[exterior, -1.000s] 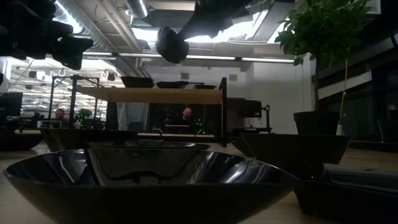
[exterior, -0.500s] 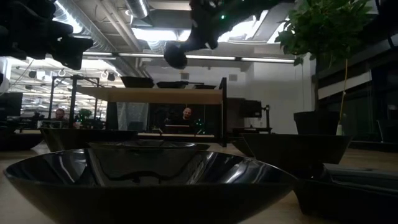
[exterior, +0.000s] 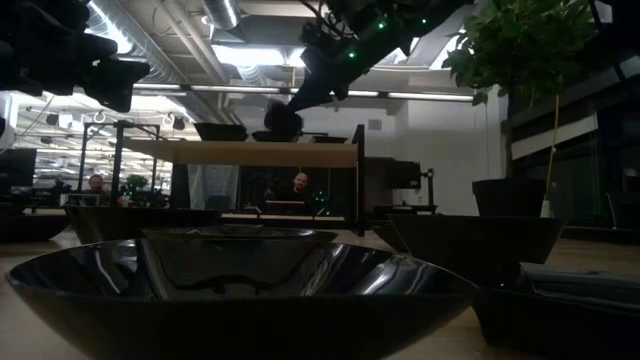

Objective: Pick & Place Mini shaped plates
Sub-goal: Stack the leaf shaped plate on top of the leaf shaped plate on the shelf, then stack the leaf shaped plate on top of the leaf shaped plates on the shelf

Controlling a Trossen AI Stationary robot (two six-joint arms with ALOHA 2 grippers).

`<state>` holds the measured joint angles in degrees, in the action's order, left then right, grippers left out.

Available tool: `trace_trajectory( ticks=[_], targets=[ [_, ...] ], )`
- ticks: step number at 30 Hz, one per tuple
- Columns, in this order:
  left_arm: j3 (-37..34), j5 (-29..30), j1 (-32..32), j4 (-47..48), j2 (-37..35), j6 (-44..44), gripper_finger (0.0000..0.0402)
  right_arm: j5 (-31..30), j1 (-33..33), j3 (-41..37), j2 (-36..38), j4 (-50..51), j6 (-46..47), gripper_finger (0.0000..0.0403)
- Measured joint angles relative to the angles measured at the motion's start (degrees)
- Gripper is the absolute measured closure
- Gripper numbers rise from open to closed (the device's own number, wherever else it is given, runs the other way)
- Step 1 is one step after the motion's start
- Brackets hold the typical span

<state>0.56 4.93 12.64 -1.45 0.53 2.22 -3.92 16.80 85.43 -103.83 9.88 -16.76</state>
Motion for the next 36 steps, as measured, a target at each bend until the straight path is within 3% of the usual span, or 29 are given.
trace_trajectory(
  ticks=[13,23,31,34,36],
  targets=[
    [0.00,0.00,-0.02,0.00,-0.02,0.00,0.0194,0.74,0.29,0.00,0.02,-2.79,0.23,0.0340],
    [0.01,-0.02,-0.02,0.00,-0.01,0.00,0.0194,23.87,0.00,0.00,0.02,-4.91,13.84,0.0231],
    [0.02,0.00,-0.02,0.00,-0.02,0.00,0.0194,25.29,-2.27,-1.44,0.07,-3.62,26.46,0.0184],
    [0.02,-0.02,-0.02,0.00,-0.02,0.02,0.0194,30.46,-3.90,-2.15,0.07,-0.29,25.17,0.0179],
    [0.00,-0.02,-0.02,0.00,0.00,0.00,0.0194,29.97,-5.61,-2.29,0.07,2.66,24.81,0.0178]
  ],
)
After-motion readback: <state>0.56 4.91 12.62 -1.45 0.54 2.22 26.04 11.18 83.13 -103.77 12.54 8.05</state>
